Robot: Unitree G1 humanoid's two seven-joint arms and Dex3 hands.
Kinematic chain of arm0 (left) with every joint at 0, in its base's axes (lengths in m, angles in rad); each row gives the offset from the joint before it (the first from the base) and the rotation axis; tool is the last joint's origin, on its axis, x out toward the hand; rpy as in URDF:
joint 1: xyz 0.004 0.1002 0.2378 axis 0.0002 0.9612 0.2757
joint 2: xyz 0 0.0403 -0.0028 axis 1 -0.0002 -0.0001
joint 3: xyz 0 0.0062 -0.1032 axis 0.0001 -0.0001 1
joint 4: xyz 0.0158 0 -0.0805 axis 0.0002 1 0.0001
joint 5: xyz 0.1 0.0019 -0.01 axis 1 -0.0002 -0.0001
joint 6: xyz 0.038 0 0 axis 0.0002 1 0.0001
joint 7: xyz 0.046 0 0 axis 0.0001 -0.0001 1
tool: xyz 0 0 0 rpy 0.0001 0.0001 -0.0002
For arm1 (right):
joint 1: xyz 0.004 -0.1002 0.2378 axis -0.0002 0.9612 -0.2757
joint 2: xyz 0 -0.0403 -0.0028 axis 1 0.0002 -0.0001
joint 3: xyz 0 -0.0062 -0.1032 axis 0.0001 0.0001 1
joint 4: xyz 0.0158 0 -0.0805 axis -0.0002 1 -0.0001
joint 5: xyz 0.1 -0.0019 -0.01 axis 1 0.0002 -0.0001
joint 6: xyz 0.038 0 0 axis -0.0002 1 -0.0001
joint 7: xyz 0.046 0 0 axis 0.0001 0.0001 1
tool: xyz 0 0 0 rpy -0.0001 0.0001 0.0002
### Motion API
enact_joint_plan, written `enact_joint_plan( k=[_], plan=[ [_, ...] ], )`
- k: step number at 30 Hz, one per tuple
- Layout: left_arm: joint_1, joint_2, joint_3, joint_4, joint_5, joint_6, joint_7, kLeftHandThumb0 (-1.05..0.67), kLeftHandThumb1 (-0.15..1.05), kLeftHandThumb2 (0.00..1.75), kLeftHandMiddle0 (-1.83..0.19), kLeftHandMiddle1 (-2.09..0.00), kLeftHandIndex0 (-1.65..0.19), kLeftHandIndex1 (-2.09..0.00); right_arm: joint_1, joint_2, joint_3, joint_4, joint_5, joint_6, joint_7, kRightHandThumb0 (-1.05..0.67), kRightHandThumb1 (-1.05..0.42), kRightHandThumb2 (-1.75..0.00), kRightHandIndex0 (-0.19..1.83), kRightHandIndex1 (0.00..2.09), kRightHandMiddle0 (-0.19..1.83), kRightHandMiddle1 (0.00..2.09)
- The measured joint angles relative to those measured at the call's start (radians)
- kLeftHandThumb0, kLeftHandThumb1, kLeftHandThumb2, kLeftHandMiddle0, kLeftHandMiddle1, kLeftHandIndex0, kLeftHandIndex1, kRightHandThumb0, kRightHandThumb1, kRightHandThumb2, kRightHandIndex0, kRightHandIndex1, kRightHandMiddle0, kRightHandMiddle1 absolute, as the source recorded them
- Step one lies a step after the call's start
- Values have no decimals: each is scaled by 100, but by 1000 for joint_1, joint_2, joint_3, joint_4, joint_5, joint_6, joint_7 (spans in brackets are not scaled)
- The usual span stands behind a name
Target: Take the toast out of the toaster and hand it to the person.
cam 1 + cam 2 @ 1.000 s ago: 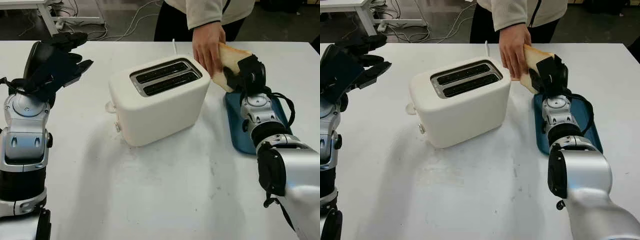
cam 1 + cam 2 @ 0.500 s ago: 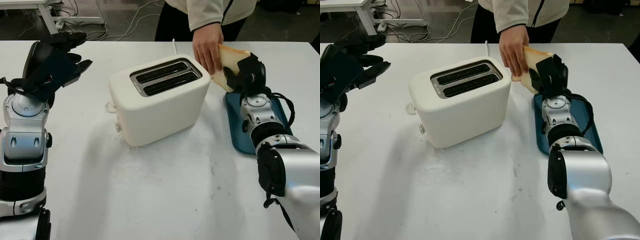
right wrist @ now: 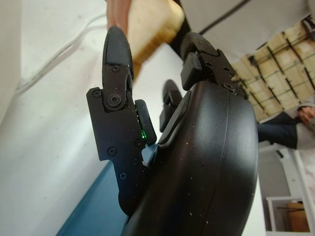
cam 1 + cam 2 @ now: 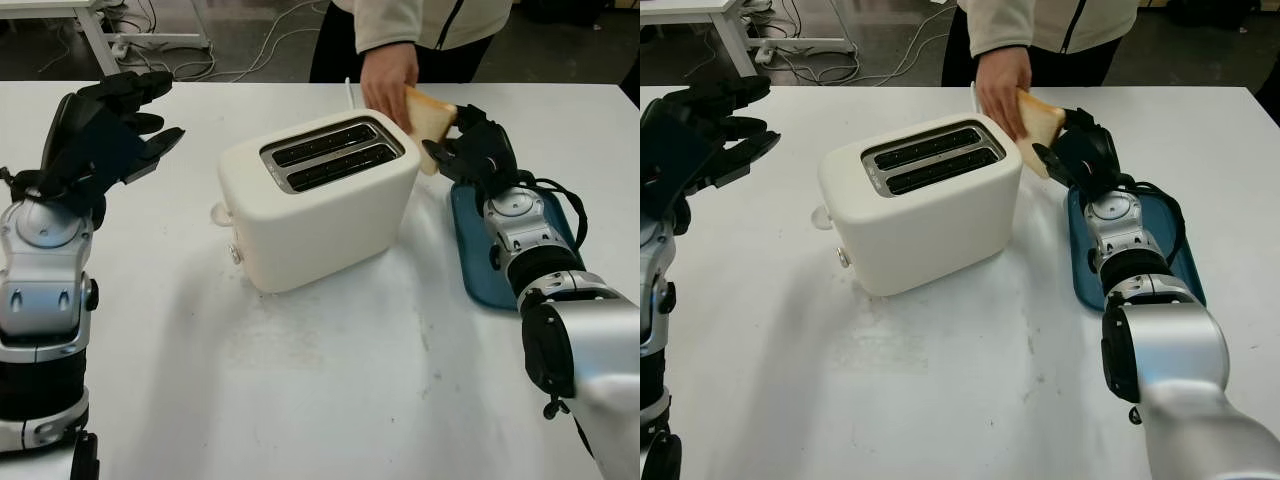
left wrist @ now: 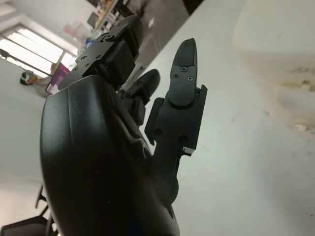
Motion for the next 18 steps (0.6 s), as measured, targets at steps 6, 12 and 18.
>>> enact_joint_plan(
  k=[6,12,18],
  plan=[
    [79,-31,31,-62,-11,6,32,-25,92,19,-32,-66,-57,-1,102,-5,-23,-160,44,-85,-8,-70,-92,-52,12,3,10,2],
    [196,-144,95,-92,-91,-26,72,-32,92,24,-23,-65,-47,0,371,34,-38,-514,132,-63,75,-73,-92,-64,9,1,10,1],
    [319,-267,84,-191,-128,-27,135,-31,92,32,-18,-60,-42,-1,620,133,-37,-896,235,84,139,-68,-92,-71,10,2,12,2]
  ],
)
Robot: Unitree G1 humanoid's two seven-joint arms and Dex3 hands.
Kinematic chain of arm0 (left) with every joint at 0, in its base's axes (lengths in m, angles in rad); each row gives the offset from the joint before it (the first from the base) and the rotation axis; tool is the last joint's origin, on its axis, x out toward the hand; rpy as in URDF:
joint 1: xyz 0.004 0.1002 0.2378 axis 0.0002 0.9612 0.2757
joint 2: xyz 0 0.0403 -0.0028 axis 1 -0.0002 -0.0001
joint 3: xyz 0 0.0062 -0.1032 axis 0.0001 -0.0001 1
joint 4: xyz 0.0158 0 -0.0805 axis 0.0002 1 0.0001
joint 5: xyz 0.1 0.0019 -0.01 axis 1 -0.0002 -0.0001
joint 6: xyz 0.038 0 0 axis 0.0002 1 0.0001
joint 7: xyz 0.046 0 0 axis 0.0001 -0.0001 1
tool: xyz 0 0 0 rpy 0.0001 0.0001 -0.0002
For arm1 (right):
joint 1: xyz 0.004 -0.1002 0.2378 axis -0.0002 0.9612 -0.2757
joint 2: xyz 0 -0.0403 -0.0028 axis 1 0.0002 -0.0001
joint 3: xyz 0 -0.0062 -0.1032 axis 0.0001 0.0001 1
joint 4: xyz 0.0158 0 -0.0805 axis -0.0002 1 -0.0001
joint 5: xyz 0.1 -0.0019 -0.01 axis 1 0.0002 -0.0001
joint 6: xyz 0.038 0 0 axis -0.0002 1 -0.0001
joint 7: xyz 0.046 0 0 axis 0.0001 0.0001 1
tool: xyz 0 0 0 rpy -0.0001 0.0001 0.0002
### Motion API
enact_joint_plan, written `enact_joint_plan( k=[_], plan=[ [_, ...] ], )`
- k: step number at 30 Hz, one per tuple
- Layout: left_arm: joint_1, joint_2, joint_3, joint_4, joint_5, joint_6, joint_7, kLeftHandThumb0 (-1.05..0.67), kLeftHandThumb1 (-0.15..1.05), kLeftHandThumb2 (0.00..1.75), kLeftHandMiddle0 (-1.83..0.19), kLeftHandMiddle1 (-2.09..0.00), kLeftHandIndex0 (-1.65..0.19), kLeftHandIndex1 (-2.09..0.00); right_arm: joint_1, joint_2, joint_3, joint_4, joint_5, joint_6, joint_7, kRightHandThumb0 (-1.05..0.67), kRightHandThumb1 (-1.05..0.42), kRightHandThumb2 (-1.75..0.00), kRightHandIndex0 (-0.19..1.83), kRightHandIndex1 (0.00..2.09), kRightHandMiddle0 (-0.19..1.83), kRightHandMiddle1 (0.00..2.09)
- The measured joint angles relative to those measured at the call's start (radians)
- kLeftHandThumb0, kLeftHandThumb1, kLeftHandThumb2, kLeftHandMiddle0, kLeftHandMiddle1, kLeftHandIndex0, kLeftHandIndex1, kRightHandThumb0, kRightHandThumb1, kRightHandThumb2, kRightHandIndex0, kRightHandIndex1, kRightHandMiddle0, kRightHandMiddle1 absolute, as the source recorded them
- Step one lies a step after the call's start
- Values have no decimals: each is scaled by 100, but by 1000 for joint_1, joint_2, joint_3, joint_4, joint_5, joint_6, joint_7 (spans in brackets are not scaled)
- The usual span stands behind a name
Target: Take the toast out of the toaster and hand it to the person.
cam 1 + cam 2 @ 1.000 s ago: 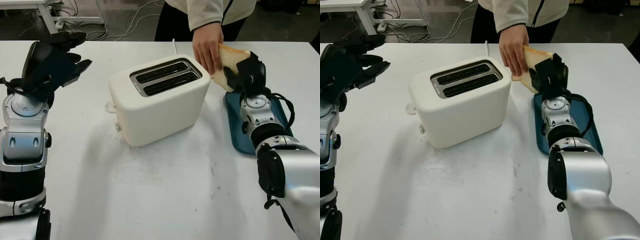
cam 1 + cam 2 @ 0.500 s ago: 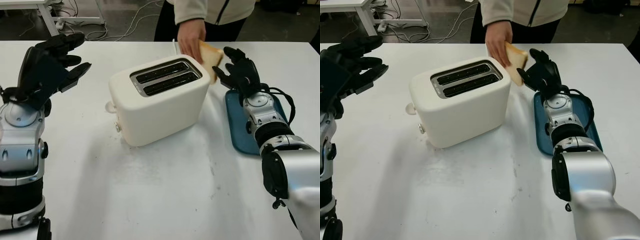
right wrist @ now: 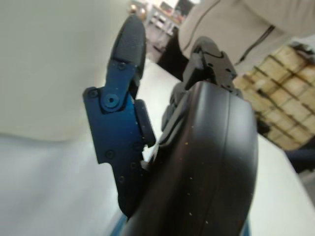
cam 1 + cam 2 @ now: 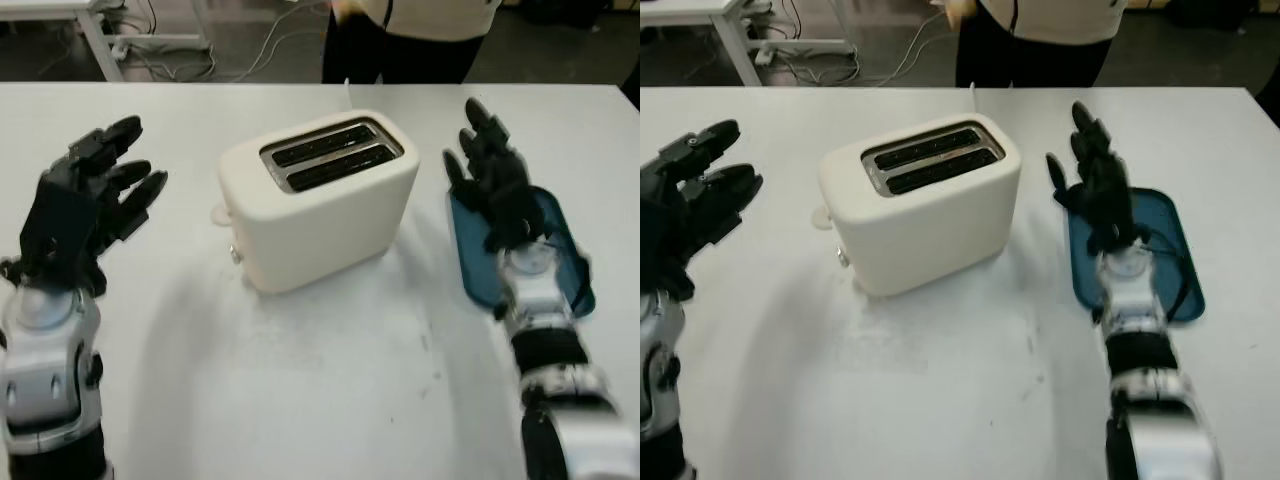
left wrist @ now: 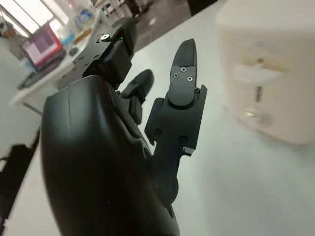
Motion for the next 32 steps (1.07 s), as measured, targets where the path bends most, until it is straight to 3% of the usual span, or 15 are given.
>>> enact_joint_plan(
  k=[5,18,26,32],
  plan=[
    [87,-37,-51,5,7,-92,23,-43,92,47,-16,-58,-38,0,142,62,10,-228,20,92,-17,-71,-92,-66,11,2,14,2],
    [179,-92,-193,71,97,-233,79,-53,92,58,-18,-55,-38,-1,356,176,43,-442,114,123,15,-73,-92,-66,5,0,10,0],
    [195,-135,-239,164,149,-368,136,-57,92,58,-22,-61,-42,-3,382,201,65,-401,122,139,37,-69,-92,-67,5,1,7,1],
    [195,-147,-241,181,157,-381,148,-58,92,56,-14,-73,-41,-3,380,204,66,-397,120,139,37,-67,-92,-70,4,1,7,0]
  ],
)
